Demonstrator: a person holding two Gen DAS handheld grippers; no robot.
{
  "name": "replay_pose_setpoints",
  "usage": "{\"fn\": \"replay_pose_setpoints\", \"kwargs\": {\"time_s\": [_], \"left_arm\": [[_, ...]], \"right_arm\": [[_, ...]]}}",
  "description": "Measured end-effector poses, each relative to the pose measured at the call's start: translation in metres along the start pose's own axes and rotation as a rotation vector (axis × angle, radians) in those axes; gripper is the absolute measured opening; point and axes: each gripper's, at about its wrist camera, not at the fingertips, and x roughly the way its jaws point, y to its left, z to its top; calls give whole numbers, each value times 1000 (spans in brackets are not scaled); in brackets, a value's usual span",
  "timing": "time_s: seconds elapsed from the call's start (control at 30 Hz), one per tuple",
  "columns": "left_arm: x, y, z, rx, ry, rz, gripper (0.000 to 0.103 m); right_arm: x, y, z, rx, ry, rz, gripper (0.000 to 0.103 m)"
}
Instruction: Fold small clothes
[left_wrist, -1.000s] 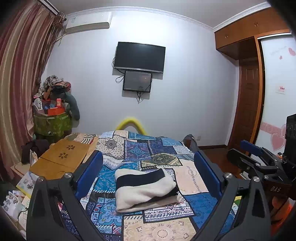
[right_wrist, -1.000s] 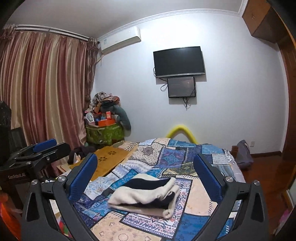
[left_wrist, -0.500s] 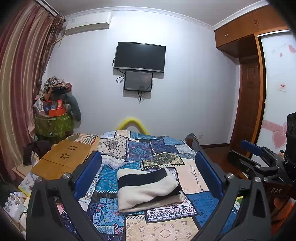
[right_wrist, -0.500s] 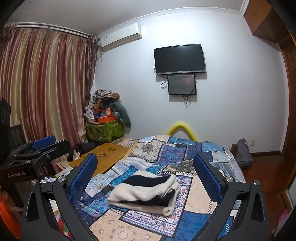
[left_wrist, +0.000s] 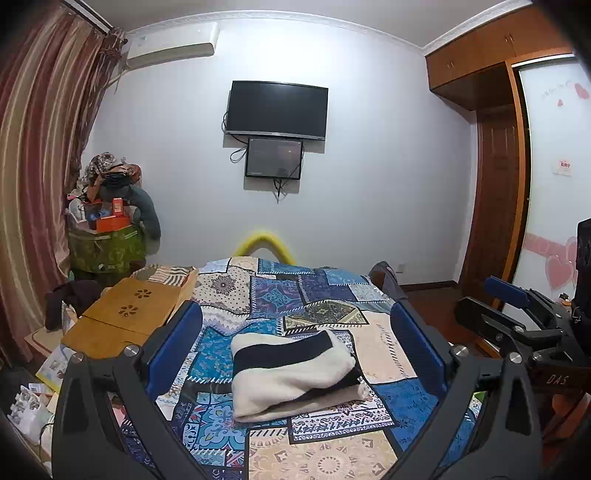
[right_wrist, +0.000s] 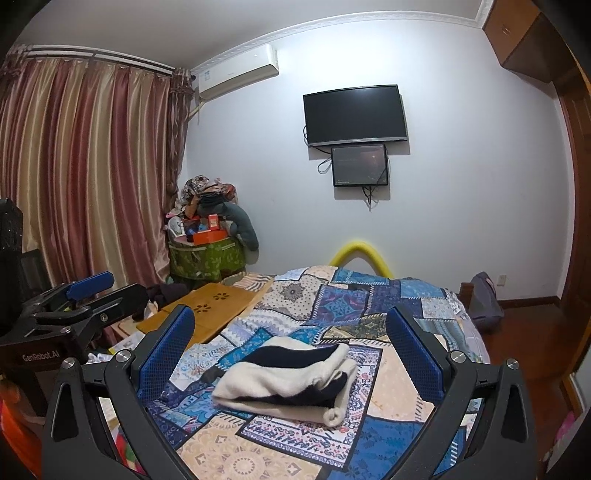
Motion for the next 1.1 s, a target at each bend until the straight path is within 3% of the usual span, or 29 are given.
{"fn": "replay_pose_setpoints", "kwargs": {"time_s": [1.1], "left_arm": [[9, -2, -4, 37, 11, -36, 103]], "right_arm": [[-1, -6, 2, 7, 3, -12, 103]]}}
